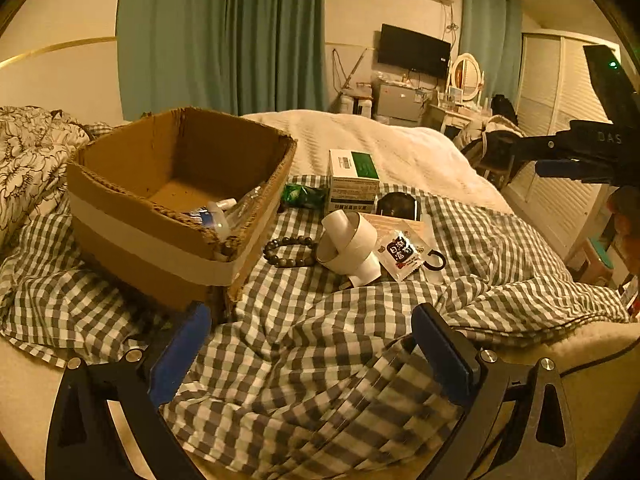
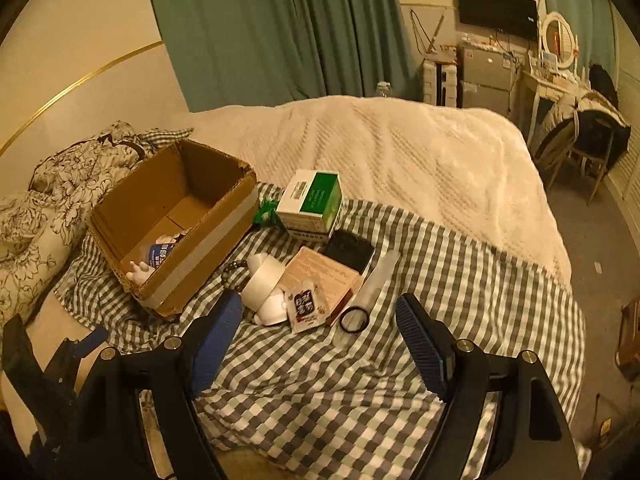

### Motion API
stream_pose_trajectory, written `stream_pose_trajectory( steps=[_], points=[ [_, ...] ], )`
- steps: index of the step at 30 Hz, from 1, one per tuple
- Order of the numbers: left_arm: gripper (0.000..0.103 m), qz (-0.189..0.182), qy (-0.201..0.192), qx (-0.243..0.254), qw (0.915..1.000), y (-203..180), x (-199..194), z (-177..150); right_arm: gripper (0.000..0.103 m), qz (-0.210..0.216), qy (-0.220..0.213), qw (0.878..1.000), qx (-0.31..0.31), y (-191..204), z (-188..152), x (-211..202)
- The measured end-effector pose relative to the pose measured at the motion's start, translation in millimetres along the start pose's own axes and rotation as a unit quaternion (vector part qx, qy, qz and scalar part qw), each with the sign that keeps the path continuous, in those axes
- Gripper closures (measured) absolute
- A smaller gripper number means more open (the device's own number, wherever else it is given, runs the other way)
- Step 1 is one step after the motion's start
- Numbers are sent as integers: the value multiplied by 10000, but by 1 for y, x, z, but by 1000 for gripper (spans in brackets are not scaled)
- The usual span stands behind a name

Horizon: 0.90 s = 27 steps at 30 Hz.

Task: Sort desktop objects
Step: 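Move both tools back over the items on the gingham sheet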

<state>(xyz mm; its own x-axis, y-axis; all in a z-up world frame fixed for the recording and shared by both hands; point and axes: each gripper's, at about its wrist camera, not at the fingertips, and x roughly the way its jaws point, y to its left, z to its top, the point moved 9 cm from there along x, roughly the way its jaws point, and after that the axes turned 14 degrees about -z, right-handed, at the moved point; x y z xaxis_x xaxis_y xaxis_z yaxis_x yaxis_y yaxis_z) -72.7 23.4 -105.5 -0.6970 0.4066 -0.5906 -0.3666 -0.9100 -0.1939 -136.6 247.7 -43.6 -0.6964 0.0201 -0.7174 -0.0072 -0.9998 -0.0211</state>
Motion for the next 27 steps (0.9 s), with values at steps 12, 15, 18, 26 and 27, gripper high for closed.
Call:
stream_pose_trajectory(
  steps=[12,15,18,26,27],
  points=[
    [0,-502,191,-922,9943,-7,56,9,24,-367,301,9986,-219,-18,-14,55],
    [0,-514,256,-934,9940,-13,77,11,24,-356,321,9985,-275,-20,-16,65],
    [0,-453,454,-825,9945,-20,100,10,24,-280,466,9983,-230,-24,-22,83],
    [0,-279,733,-605,9951,-14,148,26,24,-98,974,9952,17,-36,-43,126],
    [0,-263,765,-661,9945,-10,153,29,24,-79,990,9951,26,-37,-43,127]
  ],
)
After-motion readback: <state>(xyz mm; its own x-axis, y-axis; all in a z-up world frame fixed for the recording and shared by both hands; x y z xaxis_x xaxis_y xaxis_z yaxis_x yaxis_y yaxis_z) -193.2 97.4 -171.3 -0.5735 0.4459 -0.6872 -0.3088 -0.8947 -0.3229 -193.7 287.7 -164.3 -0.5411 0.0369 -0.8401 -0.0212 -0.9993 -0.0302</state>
